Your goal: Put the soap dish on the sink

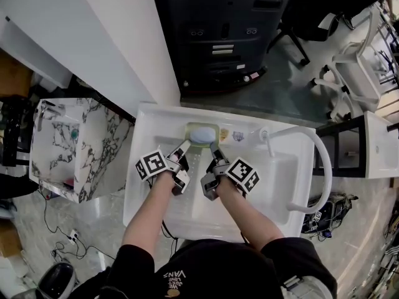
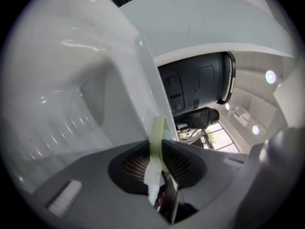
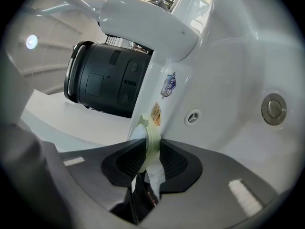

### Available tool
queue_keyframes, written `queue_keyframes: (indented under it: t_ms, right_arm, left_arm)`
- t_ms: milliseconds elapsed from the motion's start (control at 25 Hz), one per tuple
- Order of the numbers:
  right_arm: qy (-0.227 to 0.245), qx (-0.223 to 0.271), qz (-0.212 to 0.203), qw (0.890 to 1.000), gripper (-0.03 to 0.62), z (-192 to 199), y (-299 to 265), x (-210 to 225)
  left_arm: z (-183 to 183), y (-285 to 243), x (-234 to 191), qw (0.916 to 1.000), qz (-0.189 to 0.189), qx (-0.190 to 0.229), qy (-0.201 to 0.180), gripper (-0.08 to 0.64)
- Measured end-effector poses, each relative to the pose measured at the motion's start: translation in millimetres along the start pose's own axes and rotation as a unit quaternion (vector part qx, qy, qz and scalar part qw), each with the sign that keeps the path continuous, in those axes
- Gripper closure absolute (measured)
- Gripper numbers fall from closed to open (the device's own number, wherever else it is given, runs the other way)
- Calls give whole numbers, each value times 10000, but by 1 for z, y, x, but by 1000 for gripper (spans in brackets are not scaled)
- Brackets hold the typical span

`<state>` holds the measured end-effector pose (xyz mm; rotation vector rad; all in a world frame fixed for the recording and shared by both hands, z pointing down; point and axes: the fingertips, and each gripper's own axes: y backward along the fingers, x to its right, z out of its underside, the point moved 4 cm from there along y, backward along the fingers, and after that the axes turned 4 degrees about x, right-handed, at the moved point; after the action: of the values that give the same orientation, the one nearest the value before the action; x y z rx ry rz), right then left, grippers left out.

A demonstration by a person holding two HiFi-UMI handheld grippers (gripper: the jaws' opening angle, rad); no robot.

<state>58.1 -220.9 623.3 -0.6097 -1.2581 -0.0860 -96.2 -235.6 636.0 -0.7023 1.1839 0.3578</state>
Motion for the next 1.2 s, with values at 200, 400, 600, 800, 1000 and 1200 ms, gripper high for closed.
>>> queue_keyframes:
  t_ms: [200,400,600,800,1000,1200]
  right_arm:
    - [74,-34,-46,10000,518,-1,-1,0]
    - [138,-79,-41,9999,518,0,-1,-2]
    - [207,-165,-101,9996,490,1,1,-3]
    - [310,-195,-151,9992,466,-1,3,-5]
    - [618,-219,-78,9978,465,-3,9,-4]
    - [995,-295,8,9946,466,2,14,-5]
  left_arm:
    - [-1,-1,-1,10000,-8,4,5,430]
    - [-1,0,0,10000,-28,21,31,430]
    - [-1,0,-1,9999,-35,65,117,430]
    - [-1,-1,-1,9998,-75,115,167,430]
    - [-1,-1,0,9998,-37,150,136,428]
    - [-1,-1,3,9995,115,231,196,428]
